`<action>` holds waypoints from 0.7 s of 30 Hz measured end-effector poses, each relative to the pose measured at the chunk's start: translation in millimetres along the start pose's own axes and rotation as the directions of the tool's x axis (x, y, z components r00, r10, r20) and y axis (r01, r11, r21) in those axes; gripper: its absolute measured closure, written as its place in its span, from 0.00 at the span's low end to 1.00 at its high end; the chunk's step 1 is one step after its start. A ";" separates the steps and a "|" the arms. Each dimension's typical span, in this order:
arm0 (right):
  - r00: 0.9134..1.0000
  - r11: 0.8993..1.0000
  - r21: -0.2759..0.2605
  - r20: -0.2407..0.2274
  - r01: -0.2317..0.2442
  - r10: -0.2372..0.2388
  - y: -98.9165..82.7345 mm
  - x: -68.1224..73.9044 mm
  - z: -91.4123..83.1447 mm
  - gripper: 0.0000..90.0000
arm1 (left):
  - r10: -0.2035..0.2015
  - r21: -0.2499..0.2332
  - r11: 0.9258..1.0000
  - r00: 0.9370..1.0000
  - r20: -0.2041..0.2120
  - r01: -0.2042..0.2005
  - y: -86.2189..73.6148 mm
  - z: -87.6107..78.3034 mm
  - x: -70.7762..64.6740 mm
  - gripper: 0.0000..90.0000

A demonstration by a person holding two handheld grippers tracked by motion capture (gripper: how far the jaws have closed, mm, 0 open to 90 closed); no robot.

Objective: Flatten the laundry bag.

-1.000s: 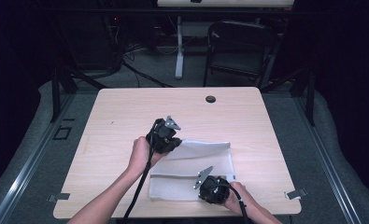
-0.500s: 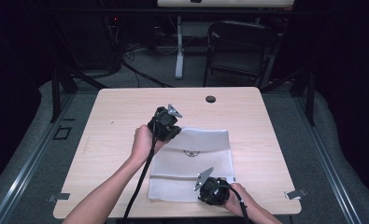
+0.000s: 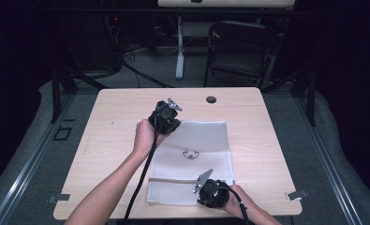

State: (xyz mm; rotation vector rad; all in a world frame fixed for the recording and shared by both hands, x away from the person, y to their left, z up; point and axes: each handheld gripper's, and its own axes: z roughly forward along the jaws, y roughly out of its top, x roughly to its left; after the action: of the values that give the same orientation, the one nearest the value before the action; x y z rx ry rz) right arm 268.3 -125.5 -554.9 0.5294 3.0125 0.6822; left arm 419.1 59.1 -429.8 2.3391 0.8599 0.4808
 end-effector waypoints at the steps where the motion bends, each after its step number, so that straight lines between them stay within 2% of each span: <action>1: 1.000 1.000 0.008 0.012 0.007 -0.007 0.2 0.1 -0.5 1.00 | 0.002 0.001 1.000 1.000 -0.003 -0.002 1.1 0.7 0.6 0.98; 4: 1.000 1.000 -0.007 -0.006 -0.001 0.001 0.3 1.0 0.5 1.00 | 0.003 0.000 1.000 1.000 -0.016 -0.003 4.6 4.0 2.6 0.98; 7: 1.000 1.000 0.000 -0.008 0.002 -0.002 0.8 0.8 0.2 1.00 | -0.008 -0.001 1.000 1.000 -0.019 0.008 6.4 8.8 5.9 0.98; 12: 1.000 1.000 0.014 -0.003 0.003 -0.003 1.6 2.1 -0.2 1.00 | -0.045 -0.009 0.999 0.999 -0.026 0.045 7.2 19.7 12.5 0.98; 16: 1.000 1.000 0.010 -0.007 -0.002 0.002 2.7 2.7 0.6 1.00 | -0.069 -0.011 0.998 0.997 -0.033 0.068 6.9 30.9 15.0 0.98; 18: 1.000 1.000 -0.007 -0.022 -0.021 0.021 2.4 3.7 1.9 1.00 | -0.079 -0.011 0.997 0.996 -0.038 0.078 7.5 34.4 16.9 0.98; 21: 1.000 1.000 -0.003 -0.023 -0.016 0.016 2.9 3.8 1.7 1.00 | -0.092 -0.010 0.996 0.995 -0.048 0.092 9.4 38.5 19.8 0.98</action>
State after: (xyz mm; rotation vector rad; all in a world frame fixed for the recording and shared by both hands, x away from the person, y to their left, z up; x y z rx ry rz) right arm 265.8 -121.1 -555.0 0.5506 3.0315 0.6983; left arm 457.5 51.1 -450.5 2.2772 0.9821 0.5026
